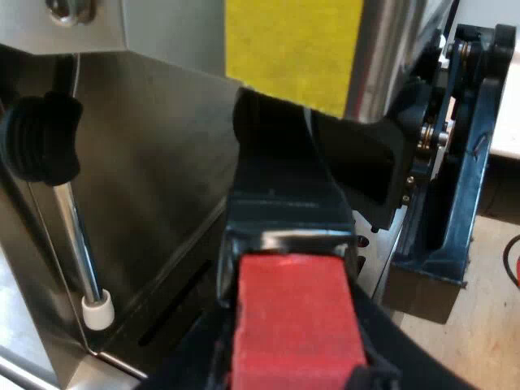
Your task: Put the handle in the coffee machine
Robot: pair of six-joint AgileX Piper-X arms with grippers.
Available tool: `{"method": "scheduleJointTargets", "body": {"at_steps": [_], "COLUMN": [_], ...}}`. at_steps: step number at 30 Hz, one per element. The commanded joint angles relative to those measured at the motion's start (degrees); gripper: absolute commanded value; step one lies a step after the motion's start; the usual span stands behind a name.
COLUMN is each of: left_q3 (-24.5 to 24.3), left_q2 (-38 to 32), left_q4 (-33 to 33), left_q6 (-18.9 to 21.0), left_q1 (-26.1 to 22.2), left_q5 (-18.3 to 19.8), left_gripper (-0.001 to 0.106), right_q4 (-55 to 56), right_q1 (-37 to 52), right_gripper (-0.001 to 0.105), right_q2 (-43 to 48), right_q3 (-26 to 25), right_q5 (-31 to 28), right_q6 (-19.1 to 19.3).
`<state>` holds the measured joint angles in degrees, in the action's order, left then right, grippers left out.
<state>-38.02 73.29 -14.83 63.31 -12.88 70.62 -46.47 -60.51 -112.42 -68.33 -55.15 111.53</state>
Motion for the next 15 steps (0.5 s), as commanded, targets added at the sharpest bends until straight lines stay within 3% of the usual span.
{"method": "scheduleJointTargets", "body": {"at_steps": [1,13,15], "left_q3": [-2.5,-2.5,-2.5], "left_q2": [-2.5,-2.5,-2.5], "left_q4": [5.9,5.9,5.9], "left_q6": [2.4,2.4,2.4], "left_q1": [-0.5,-0.5,-0.5], "left_q5": [16.1,16.1,16.1], "left_gripper": [0.0,0.0,0.005], "right_q4": [-5.6,-7.2,-7.9], "right_q1": [0.3,0.3,0.3], "right_gripper": [0.028,0.028,0.028], "right_q2": [1.7,1.7,1.7], "right_q3": [-1.1,-1.1,-1.1], "right_q5": [0.0,0.0,0.0], "right_q6": [1.4,1.4,1.4]}}
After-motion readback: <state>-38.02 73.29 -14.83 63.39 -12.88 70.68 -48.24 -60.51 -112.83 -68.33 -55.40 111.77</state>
